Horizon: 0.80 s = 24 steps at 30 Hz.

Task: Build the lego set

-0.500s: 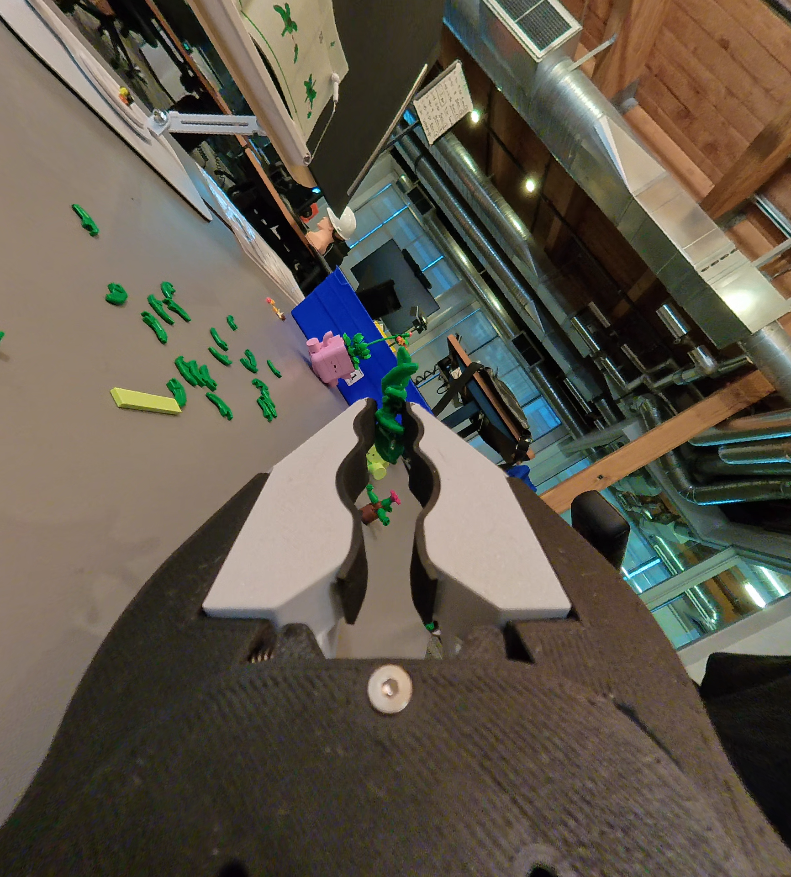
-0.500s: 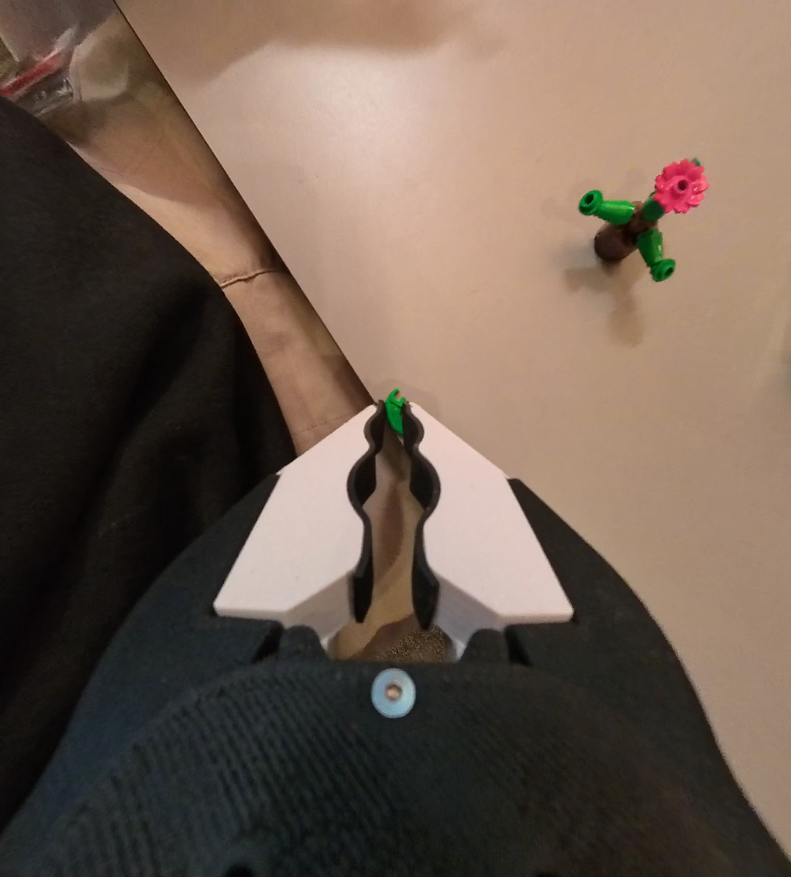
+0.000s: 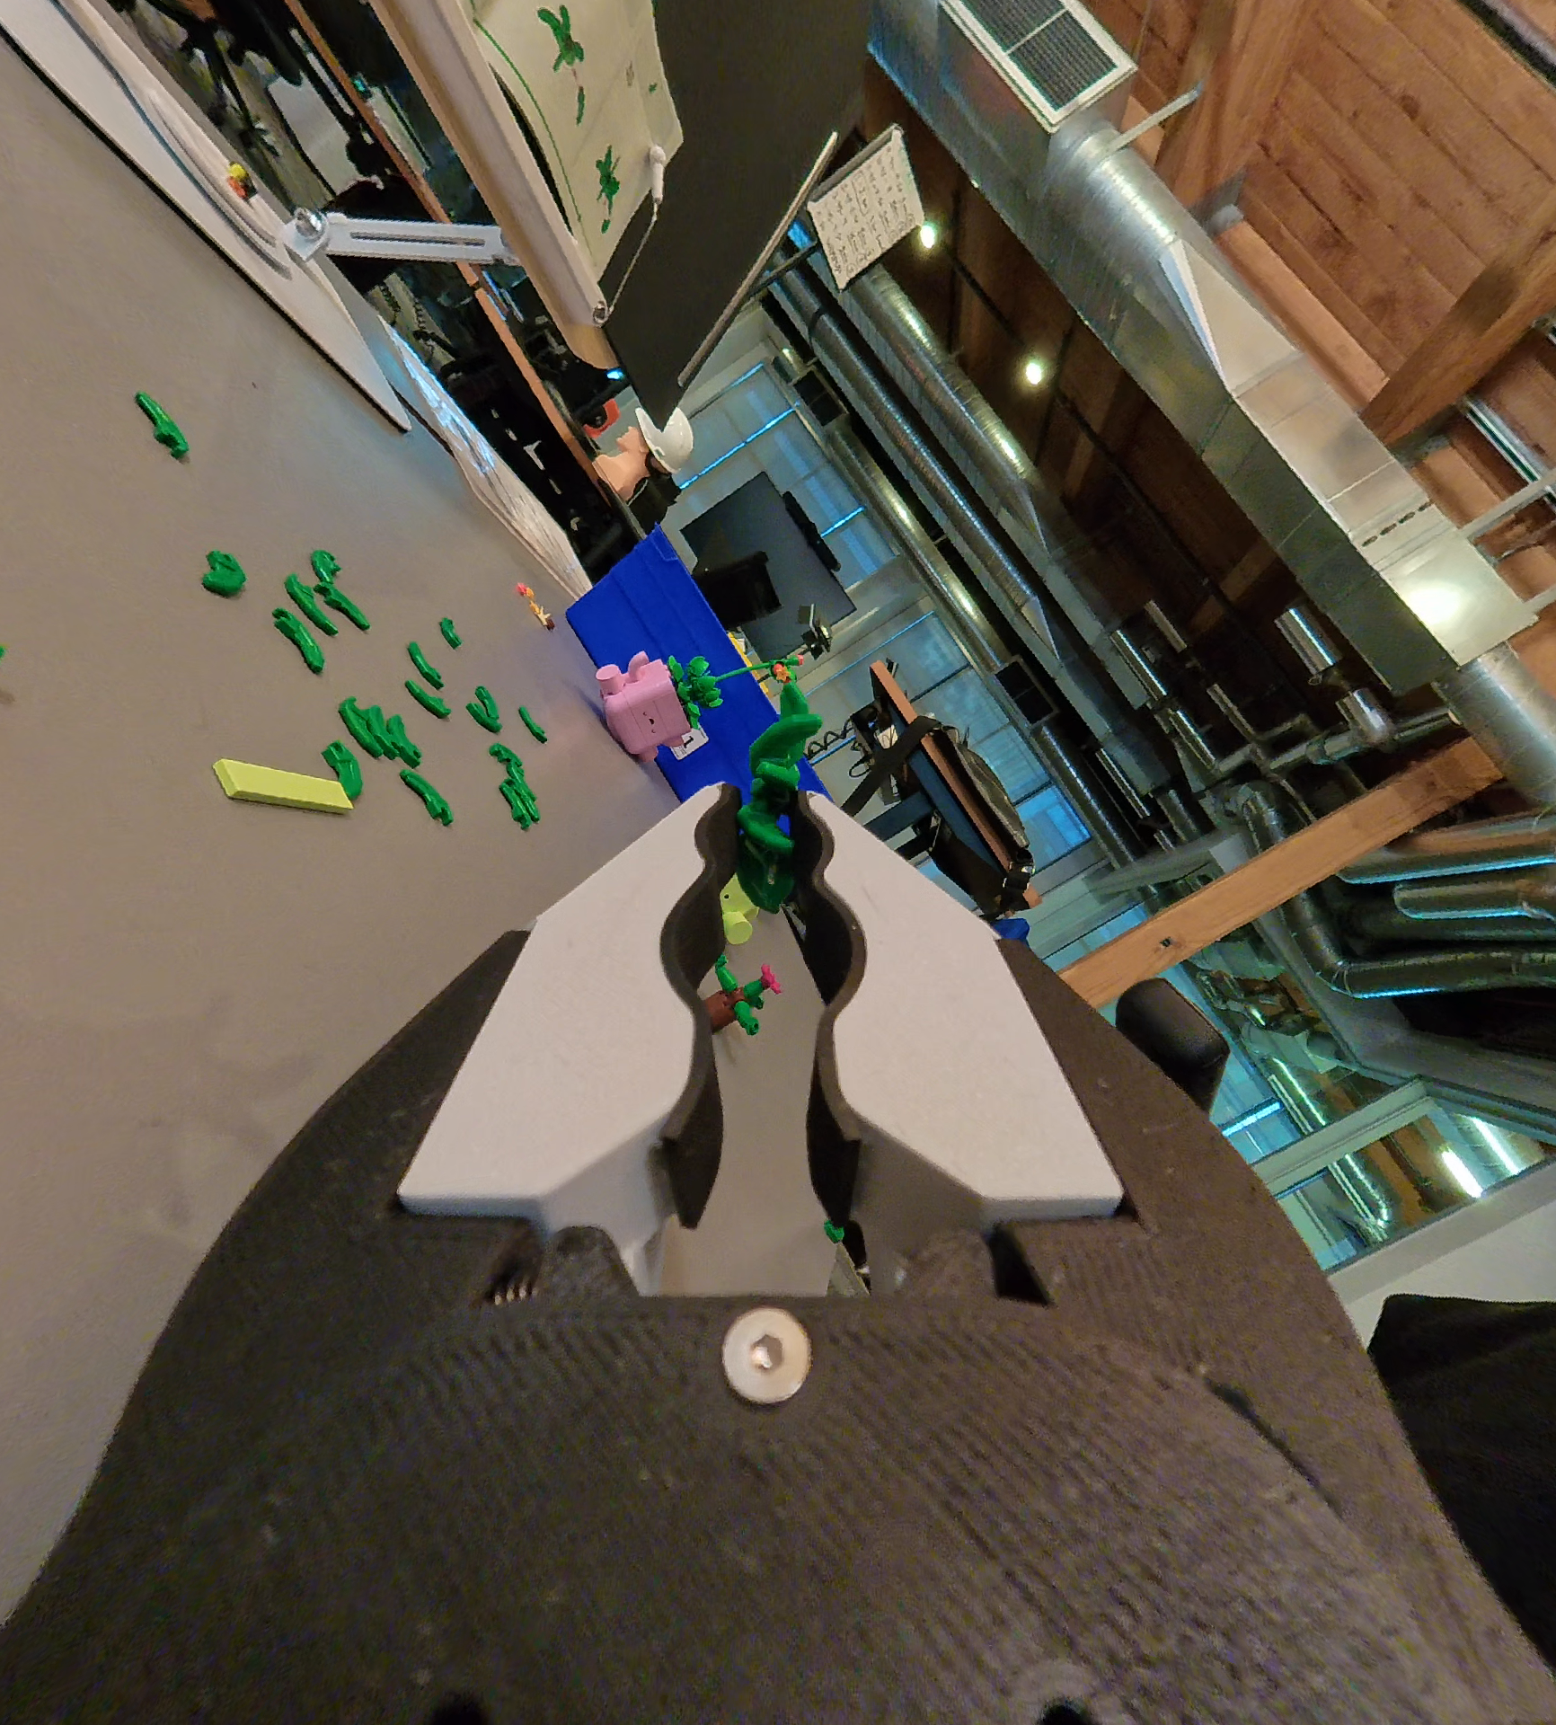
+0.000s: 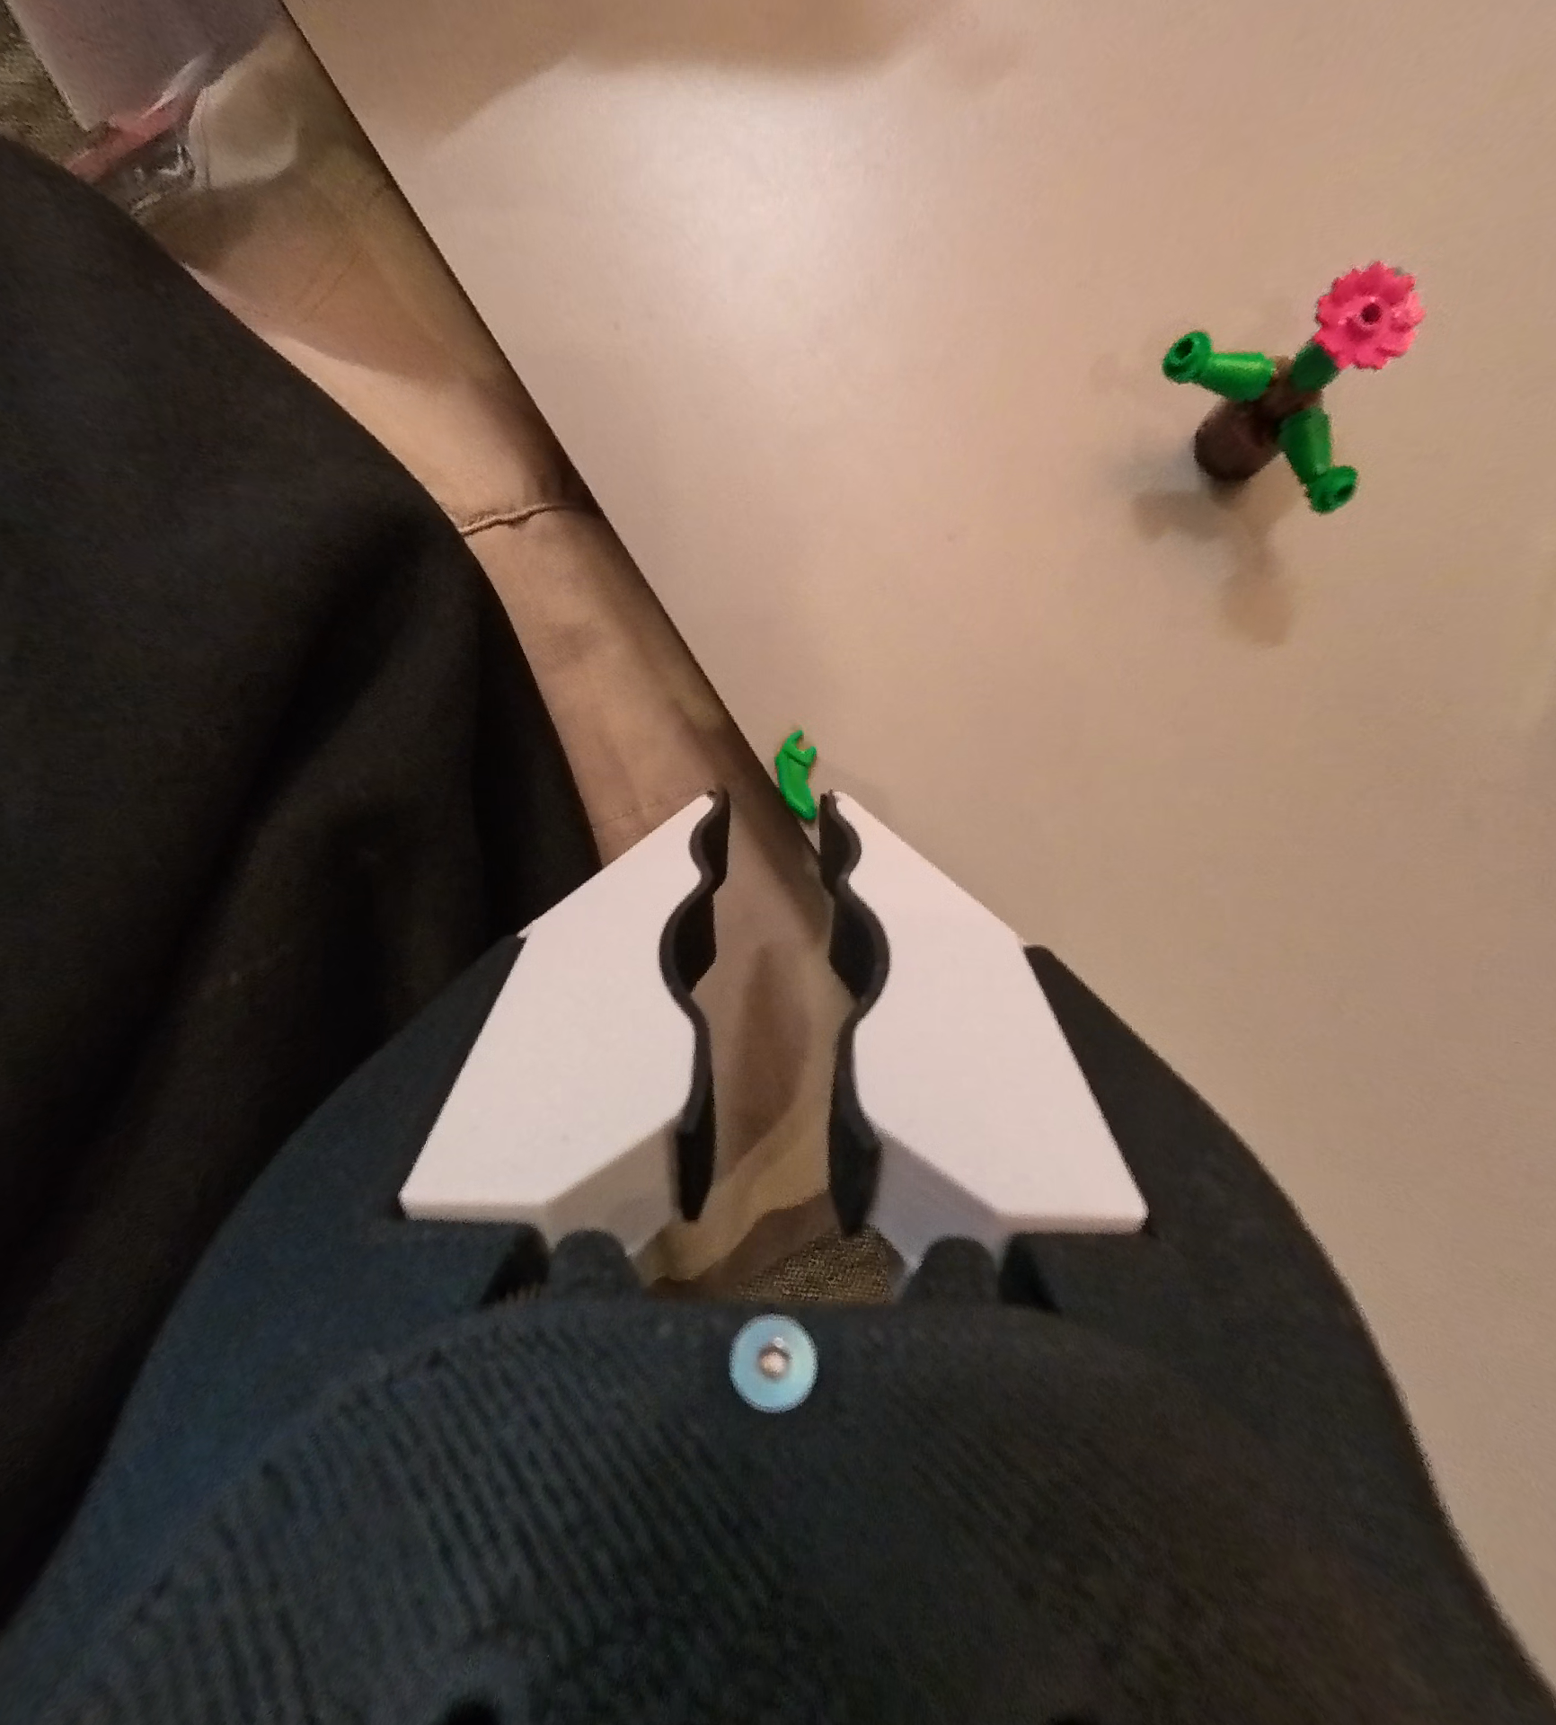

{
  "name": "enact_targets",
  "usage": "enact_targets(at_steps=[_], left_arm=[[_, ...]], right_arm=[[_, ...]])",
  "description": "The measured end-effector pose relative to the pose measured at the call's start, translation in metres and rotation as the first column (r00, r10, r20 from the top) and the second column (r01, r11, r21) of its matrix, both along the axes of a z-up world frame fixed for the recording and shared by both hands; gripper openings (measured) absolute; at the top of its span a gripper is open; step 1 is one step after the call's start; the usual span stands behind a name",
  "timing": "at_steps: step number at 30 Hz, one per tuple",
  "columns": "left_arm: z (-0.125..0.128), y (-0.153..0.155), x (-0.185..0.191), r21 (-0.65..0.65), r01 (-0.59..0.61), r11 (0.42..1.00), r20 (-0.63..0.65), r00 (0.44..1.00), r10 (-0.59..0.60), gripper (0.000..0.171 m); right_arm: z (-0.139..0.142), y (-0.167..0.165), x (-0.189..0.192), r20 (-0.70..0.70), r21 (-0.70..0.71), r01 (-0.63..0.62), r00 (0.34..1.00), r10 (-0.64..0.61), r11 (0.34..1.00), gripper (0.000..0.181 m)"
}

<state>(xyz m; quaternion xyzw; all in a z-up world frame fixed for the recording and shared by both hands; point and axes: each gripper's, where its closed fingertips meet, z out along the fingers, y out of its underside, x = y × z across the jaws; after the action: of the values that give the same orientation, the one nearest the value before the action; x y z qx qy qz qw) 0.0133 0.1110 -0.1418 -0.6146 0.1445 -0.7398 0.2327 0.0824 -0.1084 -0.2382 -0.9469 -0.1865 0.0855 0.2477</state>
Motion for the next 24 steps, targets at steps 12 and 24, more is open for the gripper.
enact_targets(at_steps=[12, 24], left_arm=[[0.0, 0.001, 0.0, -0.008, 0.0, 1.0, 0.005, 1.0, 0.0, 0.008], [0.001, 0.001, -0.001, -0.008, -0.004, 1.0, 0.008, 1.0, 0.005, 0.008]], right_arm=[[0.0, -0.003, -0.007, 0.008, -0.022, -0.038, 0.999, 0.039, 0.999, 0.017], [0.054, 0.009, -0.002, -0.233, 0.327, 0.165, 0.968, -0.089, 0.931, 0.021]])
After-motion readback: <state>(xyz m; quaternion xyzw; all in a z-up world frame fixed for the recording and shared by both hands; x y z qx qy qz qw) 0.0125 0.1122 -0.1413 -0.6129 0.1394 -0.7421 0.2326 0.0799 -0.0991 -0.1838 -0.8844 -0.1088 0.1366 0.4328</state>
